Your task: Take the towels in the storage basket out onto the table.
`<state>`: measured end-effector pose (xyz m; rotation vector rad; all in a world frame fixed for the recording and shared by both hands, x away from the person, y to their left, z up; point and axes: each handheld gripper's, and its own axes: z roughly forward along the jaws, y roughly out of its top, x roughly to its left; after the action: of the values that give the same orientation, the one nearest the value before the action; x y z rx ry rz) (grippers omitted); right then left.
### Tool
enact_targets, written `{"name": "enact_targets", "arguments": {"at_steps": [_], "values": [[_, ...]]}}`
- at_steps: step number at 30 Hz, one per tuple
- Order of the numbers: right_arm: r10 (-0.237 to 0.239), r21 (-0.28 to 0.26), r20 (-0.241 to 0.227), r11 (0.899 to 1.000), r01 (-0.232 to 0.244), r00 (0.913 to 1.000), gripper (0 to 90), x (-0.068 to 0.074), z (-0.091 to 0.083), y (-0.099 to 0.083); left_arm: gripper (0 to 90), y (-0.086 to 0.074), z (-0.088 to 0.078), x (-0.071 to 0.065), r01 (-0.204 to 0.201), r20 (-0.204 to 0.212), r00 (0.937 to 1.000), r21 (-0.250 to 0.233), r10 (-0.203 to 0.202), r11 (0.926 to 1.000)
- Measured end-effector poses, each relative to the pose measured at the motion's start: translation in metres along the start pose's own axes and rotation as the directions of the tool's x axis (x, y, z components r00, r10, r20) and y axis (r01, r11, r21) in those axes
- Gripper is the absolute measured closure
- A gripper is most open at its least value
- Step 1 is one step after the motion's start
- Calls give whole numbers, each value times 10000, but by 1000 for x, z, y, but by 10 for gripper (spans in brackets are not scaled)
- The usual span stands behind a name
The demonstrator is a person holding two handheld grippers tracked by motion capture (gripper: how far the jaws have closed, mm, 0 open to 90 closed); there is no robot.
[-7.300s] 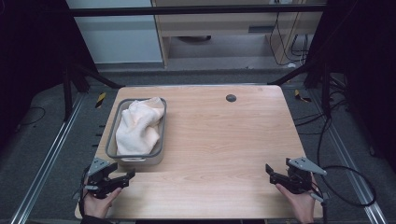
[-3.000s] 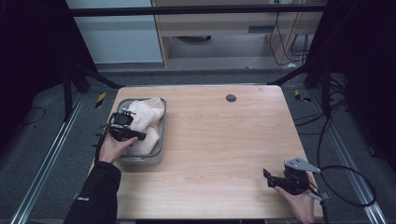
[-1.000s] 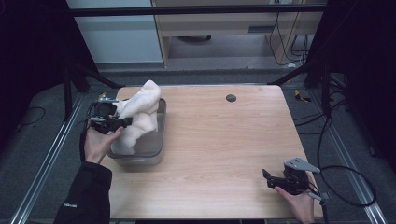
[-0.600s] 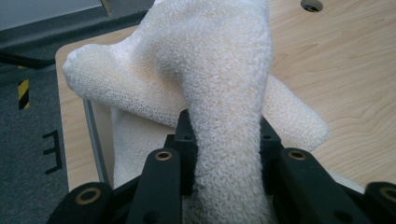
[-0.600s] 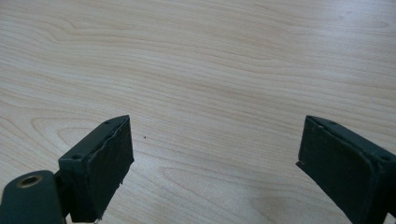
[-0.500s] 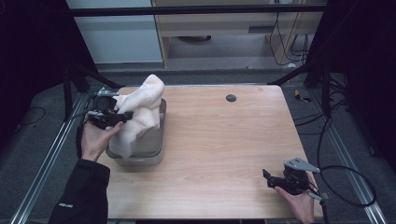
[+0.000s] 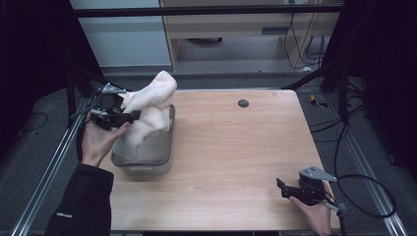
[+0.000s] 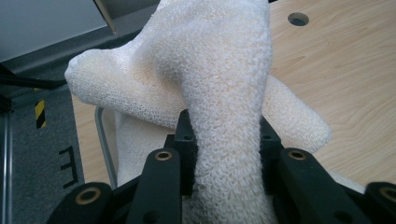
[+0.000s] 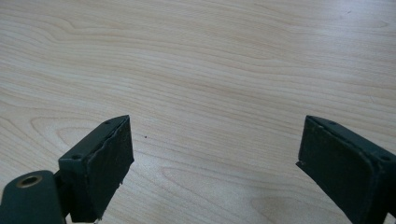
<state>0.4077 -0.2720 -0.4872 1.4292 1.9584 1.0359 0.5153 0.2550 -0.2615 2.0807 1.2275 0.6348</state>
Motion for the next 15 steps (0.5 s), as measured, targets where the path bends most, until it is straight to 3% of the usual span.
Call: {"name": "enact_targets", "arguments": {"at_steps": [15], "values": [[11, -36, 16, 10000, -11, 10000, 100, 0, 0, 0, 695, 21, -26, -14, -555, 155, 9983, -144, 557, 9984]]}}
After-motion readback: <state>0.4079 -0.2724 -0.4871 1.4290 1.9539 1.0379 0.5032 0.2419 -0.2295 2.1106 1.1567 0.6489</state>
